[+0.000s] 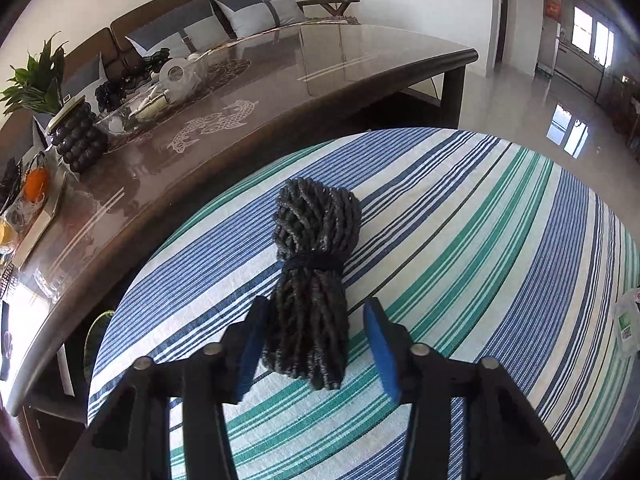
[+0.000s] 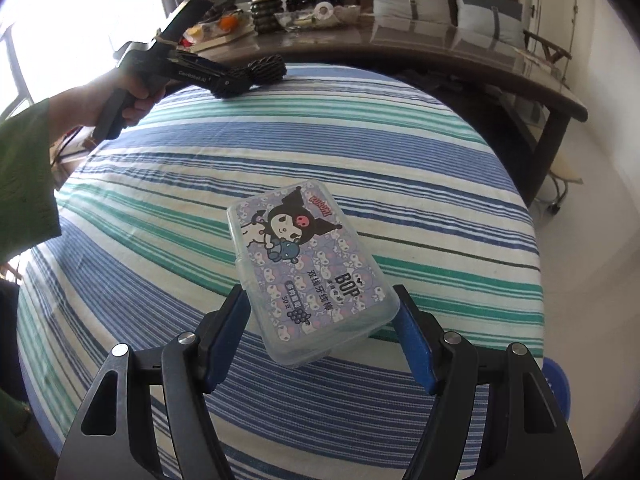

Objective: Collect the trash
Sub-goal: 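Grasp the clear Kuromi box with the right gripper while the left gripper grasps the black rope, then lift the held box and rope bundle up off the table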

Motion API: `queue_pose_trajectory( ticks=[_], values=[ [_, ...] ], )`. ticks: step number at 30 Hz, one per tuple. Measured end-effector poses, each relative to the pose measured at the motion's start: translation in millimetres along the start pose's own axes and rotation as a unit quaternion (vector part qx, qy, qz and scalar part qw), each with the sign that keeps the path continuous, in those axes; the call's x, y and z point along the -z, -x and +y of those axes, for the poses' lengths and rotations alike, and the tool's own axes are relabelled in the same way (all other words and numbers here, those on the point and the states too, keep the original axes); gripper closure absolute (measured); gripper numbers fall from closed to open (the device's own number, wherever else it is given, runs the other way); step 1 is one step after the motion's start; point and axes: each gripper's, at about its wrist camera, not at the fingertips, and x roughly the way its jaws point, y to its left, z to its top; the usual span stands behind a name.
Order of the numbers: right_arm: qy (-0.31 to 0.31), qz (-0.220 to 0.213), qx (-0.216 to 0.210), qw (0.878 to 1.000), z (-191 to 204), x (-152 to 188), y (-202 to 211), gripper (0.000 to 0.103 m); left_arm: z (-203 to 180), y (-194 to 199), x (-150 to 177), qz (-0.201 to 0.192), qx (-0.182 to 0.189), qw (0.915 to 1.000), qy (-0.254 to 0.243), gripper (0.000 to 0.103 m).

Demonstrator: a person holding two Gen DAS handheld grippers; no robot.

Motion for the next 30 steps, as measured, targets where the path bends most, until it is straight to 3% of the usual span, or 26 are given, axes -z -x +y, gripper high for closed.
queue_pose_trajectory(
  ticks=[4, 7, 11, 13, 16, 18, 20, 24, 30],
  values=[
    [-0.021, 0.004, 0.013, 1.0, -9.7, -1.1, 2.2, 0.031, -2.7, 22.5, 18.5, -0.002, 0.028, 0.9963, 0.082, 0.071],
    [-0.04, 0.008, 0.027, 0.999, -20.0, -0.5, 4.1, 0.031, -25.8, 44.7, 43.9, 0.017, 0.038, 0.9908, 0.129, 0.071],
    [-0.055, 0.013, 0.049, 0.997, -26.3, 2.2, 8.8, 0.031, -87.2, 81.5, 84.1, 0.035, 0.044, 0.988, 0.143, 0.071],
    [-0.057, 0.017, 0.043, 0.997, -24.1, 4.0, 10.8, 0.031, -117.0, 97.2, 100.8, 0.037, 0.043, 0.9874, 0.148, 0.069],
    [-0.06, 0.024, 0.025, 0.998, -18.0, 7.6, 14.0, 0.03, -146.7, 112.0, 116.5, 0.038, 0.074, 0.9825, 0.166, 0.064],
    [-0.047, 0.032, 0.022, 0.998, -13.8, 9.0, 14.9, 0.028, -161.0, 117.3, 119.8, 0.037, 0.086, 0.9828, 0.16, 0.039],
    [-0.037, 0.045, 0.014, 0.998, -12.3, 8.9, 14.9, 0.02, -171.4, 120.8, 119.8, 0.029, 0.078, 0.9873, 0.136, 0.03],
    [-0.008, 0.061, 0.021, 0.998, -11.6, 0.9, 22.2, 0.012, -178.7, 117.1, 115.6, 0.037, 0.07, 0.992, 0.098, 0.03],
    [0.055, 0.113, 0.024, 0.992, 0.3, -26.6, 12.5, 0.01, -176.3, 100.2, 100.2, 0.044, 0.052, 0.9927, 0.1, 0.03]
  ],
)
